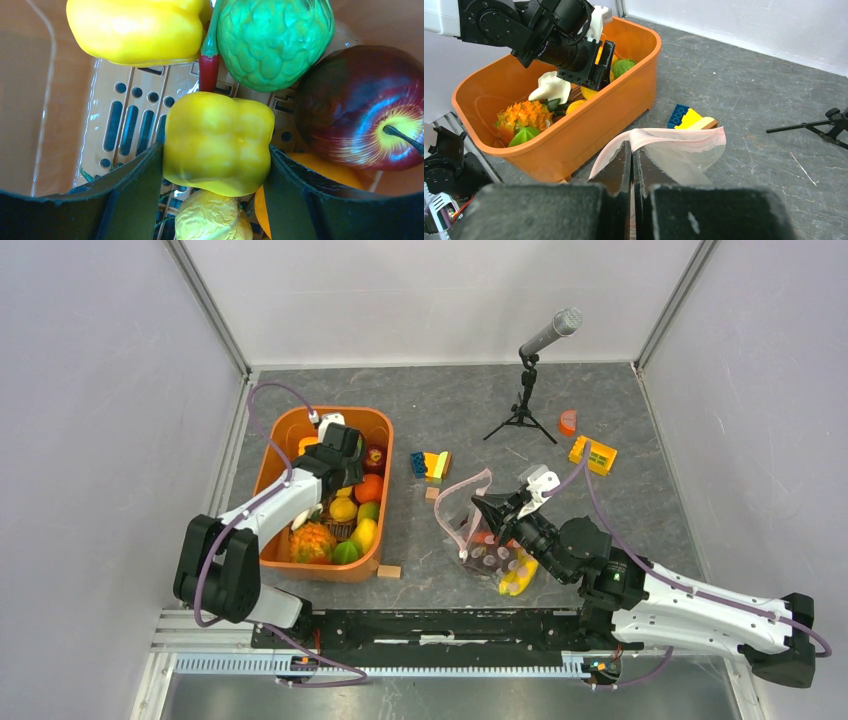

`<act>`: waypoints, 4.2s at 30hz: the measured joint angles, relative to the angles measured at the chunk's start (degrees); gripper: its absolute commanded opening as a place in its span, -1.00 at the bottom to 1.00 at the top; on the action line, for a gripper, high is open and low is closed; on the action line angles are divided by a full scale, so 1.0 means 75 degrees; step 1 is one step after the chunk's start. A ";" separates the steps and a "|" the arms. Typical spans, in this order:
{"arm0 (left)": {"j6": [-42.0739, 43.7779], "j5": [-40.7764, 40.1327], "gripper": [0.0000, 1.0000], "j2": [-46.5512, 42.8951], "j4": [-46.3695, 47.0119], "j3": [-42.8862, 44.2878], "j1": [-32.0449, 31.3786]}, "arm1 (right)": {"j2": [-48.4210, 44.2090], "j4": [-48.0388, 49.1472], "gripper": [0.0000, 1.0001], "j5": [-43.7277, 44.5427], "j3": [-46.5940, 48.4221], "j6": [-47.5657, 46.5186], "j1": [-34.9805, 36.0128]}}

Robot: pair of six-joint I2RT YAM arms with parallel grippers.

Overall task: Place the food in the zip-top bag and seal the zipper
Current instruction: Pick up the fake vegetable from the bin, then place the fake vegetable in the zipper food storage bag, then adjust the zipper food storage bag at the center of the board.

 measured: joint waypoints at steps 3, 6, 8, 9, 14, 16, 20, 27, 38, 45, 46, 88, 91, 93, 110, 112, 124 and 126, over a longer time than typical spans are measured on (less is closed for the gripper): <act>0.0000 0.0044 -0.19 -0.0015 0.0003 0.0000 0.0000 | -0.0003 -0.0003 -0.97 0.0006 0.0000 0.0026 0.0000; -0.0003 0.0096 -0.27 -0.0189 0.0017 -0.0114 0.0006 | -0.0009 -0.0006 -0.97 0.0032 0.0000 0.0029 0.0000; -0.0003 0.0160 -0.29 -0.0507 -0.0003 -0.0271 0.0015 | -0.0009 -0.0009 -0.97 0.0038 0.0000 0.0029 0.0000; -0.0006 0.0195 -0.31 -0.0667 -0.0017 -0.0323 0.0015 | -0.0009 -0.0009 -0.97 0.0044 0.0000 0.0029 0.0000; -0.0009 0.0565 -0.40 -0.1941 0.0006 -0.0519 0.0015 | 0.0020 0.0009 -0.98 0.0085 0.0000 0.0035 0.0000; -0.0006 0.0880 -0.42 -0.2515 0.0055 -0.0562 0.0020 | 0.0052 0.0029 -0.98 0.0085 0.0000 0.0055 0.0000; -0.0009 0.1740 -0.43 -0.3596 0.0338 -0.0571 0.0026 | 0.0128 0.0111 -0.97 0.0085 0.0000 0.0099 0.0000; -0.0274 0.4505 -0.43 -0.4004 0.1052 -0.0525 0.0029 | 0.0160 0.0181 -0.97 0.0099 0.0000 0.0201 0.0000; -0.1947 0.7321 -0.41 -0.3861 0.3069 -0.0697 -0.0356 | 0.0023 0.0323 -0.96 0.0425 -0.0099 0.0315 0.0000; -0.2247 0.7705 -0.40 -0.3416 0.3698 -0.0761 -0.1629 | -0.0015 0.0417 -0.96 0.0551 -0.0149 0.0364 0.0000; -0.2288 0.7702 -0.40 -0.3375 0.3809 -0.0813 -0.1784 | -0.0020 0.0417 -0.97 0.0557 -0.0149 0.0367 0.0000; -0.0796 0.6245 0.35 -0.1661 0.2442 0.0248 -0.3873 | -0.0344 0.0866 -0.96 0.0283 -0.0463 0.0347 0.0000; -0.0734 0.6353 0.48 -0.1655 0.2422 0.0248 -0.3873 | -0.0358 0.0874 -0.95 0.0286 -0.0475 0.0350 0.0000; -0.0699 0.6458 0.54 -0.1655 0.2422 0.0251 -0.3873 | -0.0393 0.0874 -0.95 0.0289 -0.0498 0.0356 0.0000; -0.0312 0.6473 0.81 -0.1958 0.1705 0.0437 -0.3876 | -0.0565 0.0938 -0.95 0.0408 -0.0597 0.0417 0.0000; -0.0201 0.6324 0.81 -0.2159 0.1478 0.0460 -0.3876 | -0.0603 0.0947 -0.95 0.0434 -0.0629 0.0434 0.0000; 0.0140 0.4642 0.46 -0.2518 0.0440 0.0592 -0.3908 | -0.0740 0.1046 -0.95 0.0545 -0.0761 0.0493 0.0000; 0.0140 0.4552 0.29 -0.2331 0.0283 0.0589 -0.3908 | -0.0731 0.1046 -0.95 0.0545 -0.0761 0.0493 0.0000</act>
